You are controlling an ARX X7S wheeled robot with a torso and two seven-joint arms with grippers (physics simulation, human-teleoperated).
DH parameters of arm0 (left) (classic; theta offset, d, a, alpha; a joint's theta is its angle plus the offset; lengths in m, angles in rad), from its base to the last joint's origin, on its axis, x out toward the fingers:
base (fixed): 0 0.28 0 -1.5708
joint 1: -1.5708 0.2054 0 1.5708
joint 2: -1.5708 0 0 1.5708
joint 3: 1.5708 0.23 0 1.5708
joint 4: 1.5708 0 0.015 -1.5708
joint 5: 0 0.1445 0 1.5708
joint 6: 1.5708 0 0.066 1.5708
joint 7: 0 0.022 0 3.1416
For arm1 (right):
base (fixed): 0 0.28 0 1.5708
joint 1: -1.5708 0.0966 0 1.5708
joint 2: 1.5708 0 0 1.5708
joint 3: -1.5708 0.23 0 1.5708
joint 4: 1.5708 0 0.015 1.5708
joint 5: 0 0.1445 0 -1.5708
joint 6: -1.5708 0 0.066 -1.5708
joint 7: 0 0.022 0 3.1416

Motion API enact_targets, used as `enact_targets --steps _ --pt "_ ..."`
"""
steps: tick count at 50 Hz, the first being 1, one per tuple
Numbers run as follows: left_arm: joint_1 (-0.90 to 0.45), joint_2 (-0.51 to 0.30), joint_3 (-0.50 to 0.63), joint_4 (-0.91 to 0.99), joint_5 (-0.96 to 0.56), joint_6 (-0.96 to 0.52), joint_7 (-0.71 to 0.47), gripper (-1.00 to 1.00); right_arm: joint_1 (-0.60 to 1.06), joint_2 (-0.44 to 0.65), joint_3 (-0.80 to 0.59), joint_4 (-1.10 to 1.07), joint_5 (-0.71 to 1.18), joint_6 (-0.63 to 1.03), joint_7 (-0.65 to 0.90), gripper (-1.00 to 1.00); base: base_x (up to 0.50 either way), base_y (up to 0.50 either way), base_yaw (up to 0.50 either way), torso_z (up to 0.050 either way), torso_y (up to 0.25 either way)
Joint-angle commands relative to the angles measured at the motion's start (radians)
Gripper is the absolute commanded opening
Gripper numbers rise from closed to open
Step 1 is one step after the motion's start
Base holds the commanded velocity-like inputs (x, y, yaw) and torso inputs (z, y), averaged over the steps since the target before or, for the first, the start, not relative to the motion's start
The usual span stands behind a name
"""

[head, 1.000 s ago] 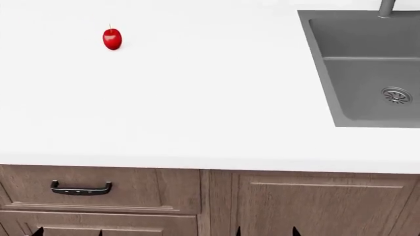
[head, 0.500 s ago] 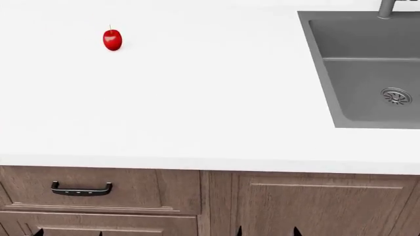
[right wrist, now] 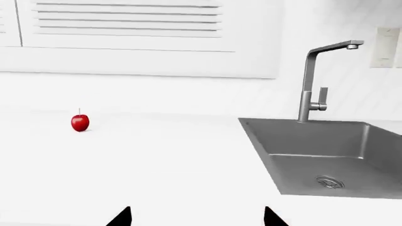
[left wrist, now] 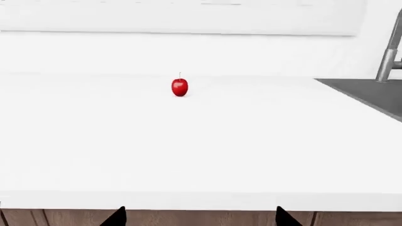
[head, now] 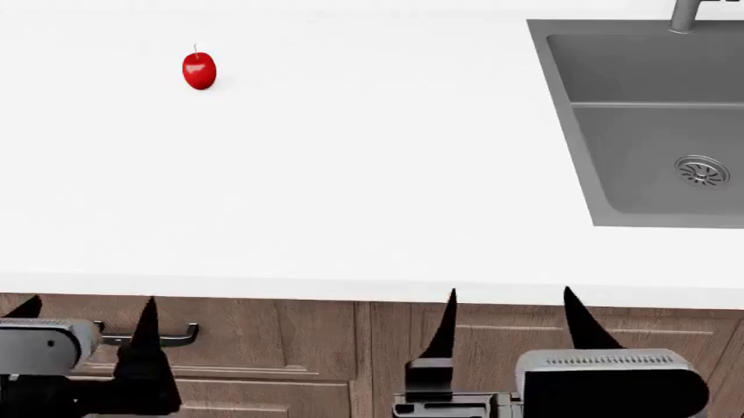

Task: Place the cherry and the sweet potato on separate cutting boards.

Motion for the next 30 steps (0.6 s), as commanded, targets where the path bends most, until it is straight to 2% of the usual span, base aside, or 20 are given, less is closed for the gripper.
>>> enact_targets --steps 1,4,6,9,15,17,19,22,30 --pt "-0.313 -0.002 -0.155 0.208 -0.252 -0.441 -0.063 1.00 0.231 0.066 0.102 -0.220 0.127 0.403 0.015 1.00 0.00 0.00 0.00 0.000 0.000" --pt "-0.416 0.024 -0.185 0.148 -0.339 -0.565 -0.064 1.00 0.300 0.062 0.142 -0.200 0.184 0.461 0.007 1.00 0.00 0.00 0.00 0.000 0.000" --pt "-0.476 0.043 -0.180 0.079 -0.343 -0.589 -0.066 1.00 0.344 0.053 0.167 -0.169 0.222 0.502 0.003 1.00 0.00 0.00 0.00 0.000 0.000" --pt "-0.517 0.036 -0.131 0.015 -0.295 -0.546 -0.057 1.00 0.389 0.044 0.205 -0.143 0.277 0.588 0.020 1.00 0.00 0.00 0.00 0.000 0.000" --pt "-0.570 0.012 -0.105 -0.090 -0.281 -0.550 -0.027 1.00 0.424 0.052 0.227 -0.096 0.315 0.625 0.001 1.00 0.00 0.00 0.00 0.000 0.000" --pt "-0.582 -0.009 -0.055 -0.125 -0.251 -0.519 -0.004 1.00 0.427 0.030 0.262 -0.060 0.348 0.631 -0.008 1.00 0.00 0.00 0.00 0.000 0.000" --pt "-0.622 -0.016 -0.055 -0.200 -0.238 -0.502 0.018 1.00 0.431 0.045 0.248 -0.036 0.328 0.617 -0.017 1.00 0.09 0.00 0.00 0.000 0.000" --pt "-0.646 -0.017 -0.062 -0.213 -0.245 -0.513 0.019 1.00 0.453 0.059 0.249 -0.038 0.332 0.627 -0.019 1.00 0.19 0.00 0.00 0.000 0.000" --pt "-0.633 -0.014 -0.077 -0.226 -0.268 -0.536 0.017 1.00 0.473 0.066 0.226 -0.033 0.350 0.652 -0.035 1.00 0.27 0.03 0.00 0.000 0.000"
